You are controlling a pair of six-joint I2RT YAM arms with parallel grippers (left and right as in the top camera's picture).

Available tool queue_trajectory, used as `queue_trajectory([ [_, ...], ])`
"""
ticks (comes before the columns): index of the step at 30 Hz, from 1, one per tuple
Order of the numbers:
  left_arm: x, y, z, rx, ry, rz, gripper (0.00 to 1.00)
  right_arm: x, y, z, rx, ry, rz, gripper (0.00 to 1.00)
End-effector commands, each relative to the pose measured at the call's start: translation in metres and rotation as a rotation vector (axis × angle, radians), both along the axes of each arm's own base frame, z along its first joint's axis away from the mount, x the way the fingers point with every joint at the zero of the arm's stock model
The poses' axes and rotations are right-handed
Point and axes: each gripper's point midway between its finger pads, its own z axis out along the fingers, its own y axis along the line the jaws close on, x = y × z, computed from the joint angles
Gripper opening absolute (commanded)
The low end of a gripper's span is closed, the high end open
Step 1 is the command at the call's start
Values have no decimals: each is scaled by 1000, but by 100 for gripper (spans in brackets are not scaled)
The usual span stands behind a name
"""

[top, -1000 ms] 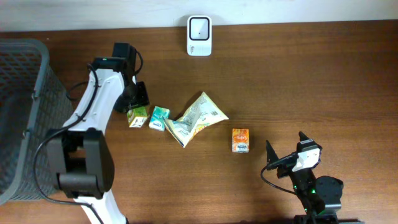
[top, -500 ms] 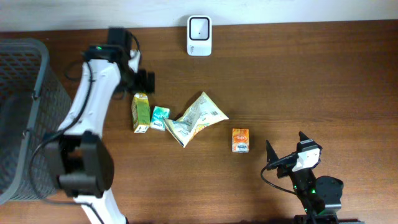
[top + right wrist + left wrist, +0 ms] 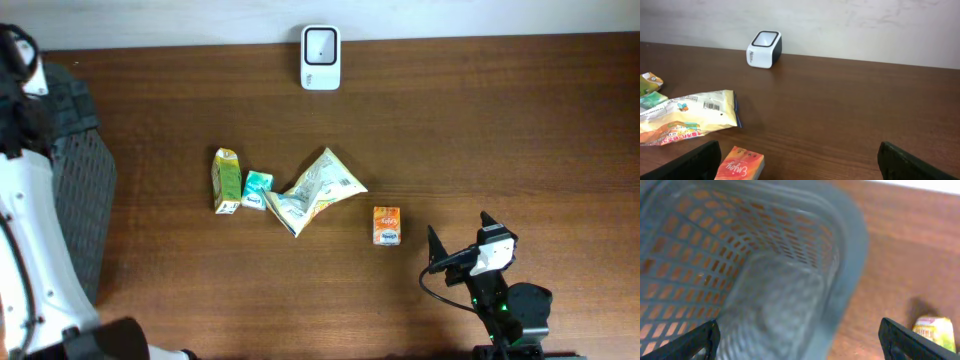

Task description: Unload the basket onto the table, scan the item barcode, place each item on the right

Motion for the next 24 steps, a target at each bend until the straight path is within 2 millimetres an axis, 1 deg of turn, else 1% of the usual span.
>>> queue_trajectory([
  [1, 23, -16, -40, -109, 68, -277, 99, 0, 1, -3, 7, 7, 4, 99],
  [3, 31, -15, -64, -138, 116, -290, 99, 0, 1, -3, 7, 7, 4, 99],
  [4, 33, -14, -70, -146, 129, -290, 99, 0, 1, -3, 7, 7, 4, 99],
  [6, 39, -13, -92, -177, 170, -293, 99, 0, 1, -3, 7, 7, 4, 99],
  [8, 42, -13, -102, -190, 188, -294, 99, 0, 1, -3, 7, 7, 4, 99],
  [24, 42, -13, -101, -187, 185, -294, 99, 0, 1, -3, 7, 7, 4, 99],
])
